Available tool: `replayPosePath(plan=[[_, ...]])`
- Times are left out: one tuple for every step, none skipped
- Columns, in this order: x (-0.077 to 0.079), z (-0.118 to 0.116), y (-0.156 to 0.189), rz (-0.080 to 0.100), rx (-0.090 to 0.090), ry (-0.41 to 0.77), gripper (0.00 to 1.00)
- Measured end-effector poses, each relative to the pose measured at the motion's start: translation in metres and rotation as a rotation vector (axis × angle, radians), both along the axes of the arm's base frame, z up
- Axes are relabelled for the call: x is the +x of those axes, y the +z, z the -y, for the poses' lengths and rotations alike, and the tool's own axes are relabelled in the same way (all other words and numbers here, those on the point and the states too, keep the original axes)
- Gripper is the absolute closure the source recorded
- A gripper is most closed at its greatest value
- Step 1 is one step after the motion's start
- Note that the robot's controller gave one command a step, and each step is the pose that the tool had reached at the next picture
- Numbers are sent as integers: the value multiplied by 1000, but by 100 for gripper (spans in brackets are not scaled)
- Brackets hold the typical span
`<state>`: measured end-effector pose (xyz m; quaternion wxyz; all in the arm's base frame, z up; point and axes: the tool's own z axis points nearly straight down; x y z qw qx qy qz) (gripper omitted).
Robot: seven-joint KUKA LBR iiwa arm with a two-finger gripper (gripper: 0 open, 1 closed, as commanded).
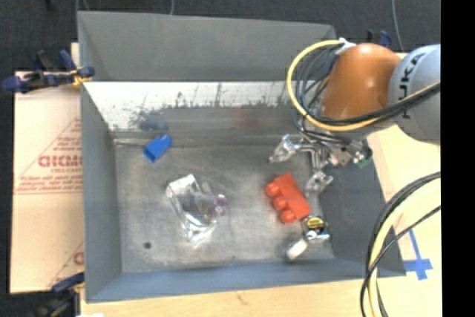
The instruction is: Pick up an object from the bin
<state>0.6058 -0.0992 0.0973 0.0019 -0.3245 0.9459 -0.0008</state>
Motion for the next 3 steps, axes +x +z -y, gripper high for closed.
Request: replayPosePath(plan=[[-26, -10, -19, 5, -2, 112, 0], [-25, -10, -17, 4, -4, 114, 100], [-10, -3, 151, 8, -3, 102, 100]])
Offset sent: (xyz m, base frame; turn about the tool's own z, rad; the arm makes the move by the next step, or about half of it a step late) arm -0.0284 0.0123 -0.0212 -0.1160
